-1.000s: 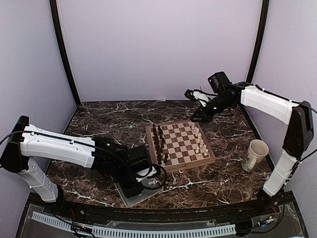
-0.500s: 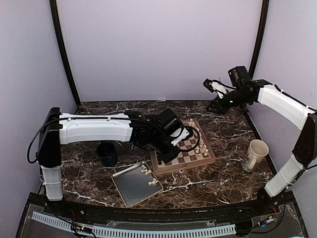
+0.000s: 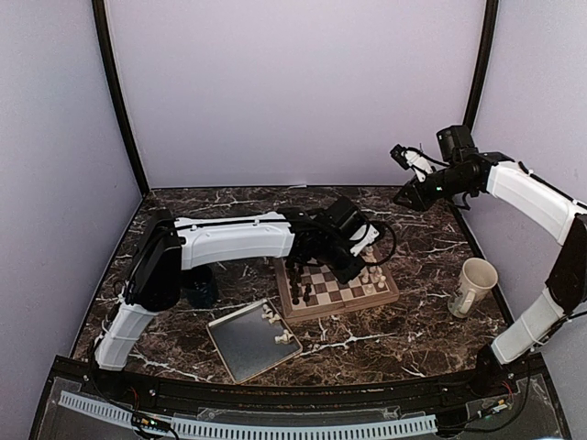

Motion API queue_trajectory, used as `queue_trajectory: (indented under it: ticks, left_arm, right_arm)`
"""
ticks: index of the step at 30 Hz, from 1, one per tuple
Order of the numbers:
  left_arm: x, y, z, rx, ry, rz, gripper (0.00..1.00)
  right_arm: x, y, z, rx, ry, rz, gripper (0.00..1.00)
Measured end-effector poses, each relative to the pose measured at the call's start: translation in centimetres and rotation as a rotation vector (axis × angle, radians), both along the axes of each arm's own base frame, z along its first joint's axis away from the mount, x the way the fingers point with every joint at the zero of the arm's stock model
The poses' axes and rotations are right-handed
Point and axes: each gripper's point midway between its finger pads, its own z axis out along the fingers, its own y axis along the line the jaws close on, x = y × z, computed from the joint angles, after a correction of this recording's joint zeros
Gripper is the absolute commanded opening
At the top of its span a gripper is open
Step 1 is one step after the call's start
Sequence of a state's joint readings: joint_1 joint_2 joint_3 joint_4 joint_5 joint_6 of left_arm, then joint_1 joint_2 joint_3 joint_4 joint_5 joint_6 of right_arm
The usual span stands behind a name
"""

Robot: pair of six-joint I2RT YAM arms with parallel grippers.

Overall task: Set up the chess pieces on the board
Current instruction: Place the pawn on c2.

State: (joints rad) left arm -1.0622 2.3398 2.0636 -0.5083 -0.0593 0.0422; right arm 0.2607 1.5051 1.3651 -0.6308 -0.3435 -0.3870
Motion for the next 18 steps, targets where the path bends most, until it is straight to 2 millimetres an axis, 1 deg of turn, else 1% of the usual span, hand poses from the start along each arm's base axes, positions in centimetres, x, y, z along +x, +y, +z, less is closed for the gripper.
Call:
queue_trajectory:
  ticks: [2, 7, 12, 18]
  left_arm:
    - [0.6, -0.3, -0.3, -0.002, -0.005, 0.006, 0.08]
    - [1.8, -0.6, -1.8, 0.012, -0.008, 0.023, 0.09]
    - [2.1, -0.6, -3.2, 0.027, 0.004, 0.026, 0.09]
    - [2.2, -1.0, -2.9, 0.011, 0.002, 0.022, 0.10]
  right_arm:
    - [0.0, 0.0, 0.0, 0.002, -0.004, 0.001, 0.33]
    - [0.0, 0.0, -0.1, 0.002, -0.003, 0.000, 0.33]
    - [-0.1, 0.0, -0.3, 0.003, 0.002, 0.002, 0.33]
    - [-0.1, 0.0, -0.4, 0.002, 0.004, 0.001, 0.33]
